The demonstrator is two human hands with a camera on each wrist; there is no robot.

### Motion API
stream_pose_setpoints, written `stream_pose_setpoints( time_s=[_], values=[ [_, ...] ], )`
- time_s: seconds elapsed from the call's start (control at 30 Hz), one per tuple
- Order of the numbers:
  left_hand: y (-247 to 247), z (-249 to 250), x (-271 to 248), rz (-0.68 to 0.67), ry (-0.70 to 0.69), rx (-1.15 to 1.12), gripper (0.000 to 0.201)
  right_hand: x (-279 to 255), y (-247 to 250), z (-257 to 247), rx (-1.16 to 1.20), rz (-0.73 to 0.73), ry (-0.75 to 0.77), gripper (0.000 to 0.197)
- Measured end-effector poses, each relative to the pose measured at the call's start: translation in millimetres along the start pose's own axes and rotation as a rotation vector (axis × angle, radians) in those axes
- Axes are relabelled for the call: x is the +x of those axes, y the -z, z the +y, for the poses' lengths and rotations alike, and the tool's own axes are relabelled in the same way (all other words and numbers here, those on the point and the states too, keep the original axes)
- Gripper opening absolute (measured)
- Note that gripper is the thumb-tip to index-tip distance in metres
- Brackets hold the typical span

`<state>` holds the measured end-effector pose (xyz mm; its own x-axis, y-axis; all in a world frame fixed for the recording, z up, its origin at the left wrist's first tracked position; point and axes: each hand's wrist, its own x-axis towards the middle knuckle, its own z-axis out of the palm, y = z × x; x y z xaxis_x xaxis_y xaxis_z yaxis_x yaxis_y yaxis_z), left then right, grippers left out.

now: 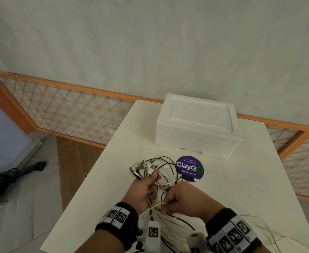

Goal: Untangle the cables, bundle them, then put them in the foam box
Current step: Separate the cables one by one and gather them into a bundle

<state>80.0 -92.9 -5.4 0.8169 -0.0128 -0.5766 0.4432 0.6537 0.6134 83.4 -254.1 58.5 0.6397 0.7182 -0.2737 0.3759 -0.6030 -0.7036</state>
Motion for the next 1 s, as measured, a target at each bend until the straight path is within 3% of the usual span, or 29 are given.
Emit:
stream_pose_setpoints(
  time_s=[0.1, 0.17, 0.27, 0.33, 0.4, 0.47, 0.53, 0.6, 0.67, 0.73, 0.83, 1.0],
  values=[
    [2, 8, 3, 0.04, -0.088, -0.048, 0.016, -7, 3, 3, 0.089, -0.064, -0.171, 0.01],
    [6, 15, 7, 0.081, -0.12, -0.061, 0.015, -10, 8, 10, 0.007, -0.025, -0.292, 0.012],
    [13, 24, 10, 0.132, -0.169, -0.091, 0.016, -21, 15, 28, -0.227, -0.116, -0.512, 0.017],
    [17, 25, 13, 0.158, -0.183, -0.095, 0.018, -25, 18, 43, -0.247, -0.154, -0.674, 0.021],
    [19, 22, 13, 0.177, -0.173, -0.089, 0.019, -30, 20, 48, -0.225, -0.195, -0.732, 0.022],
    [19, 17, 11, 0.194, -0.159, -0.082, 0.018, -35, 25, 45, -0.176, -0.279, -0.645, 0.033],
    [16, 13, 10, 0.217, -0.148, -0.047, 0.018, -35, 29, 40, -0.009, -0.235, -0.446, 0.055],
    [13, 9, 8, 0.223, -0.138, -0.025, 0.018, -29, 30, 31, 0.219, 0.027, -0.294, 0.052],
    [8, 6, 6, 0.208, -0.123, -0.024, 0.016, -12, 25, 22, 0.264, 0.299, -0.217, 0.037],
    [2, 1, 3, 0.197, -0.095, -0.012, 0.016, 8, 13, 10, 0.042, 0.317, -0.148, 0.023],
    [-5, -5, 1, 0.202, -0.053, 0.001, 0.018, 34, -8, 1, -0.333, 0.302, -0.146, 0.029],
    [-2, -5, 0, 0.222, -0.049, -0.024, 0.016, 41, -7, -3, -0.53, 0.229, -0.177, 0.023]
  ],
)
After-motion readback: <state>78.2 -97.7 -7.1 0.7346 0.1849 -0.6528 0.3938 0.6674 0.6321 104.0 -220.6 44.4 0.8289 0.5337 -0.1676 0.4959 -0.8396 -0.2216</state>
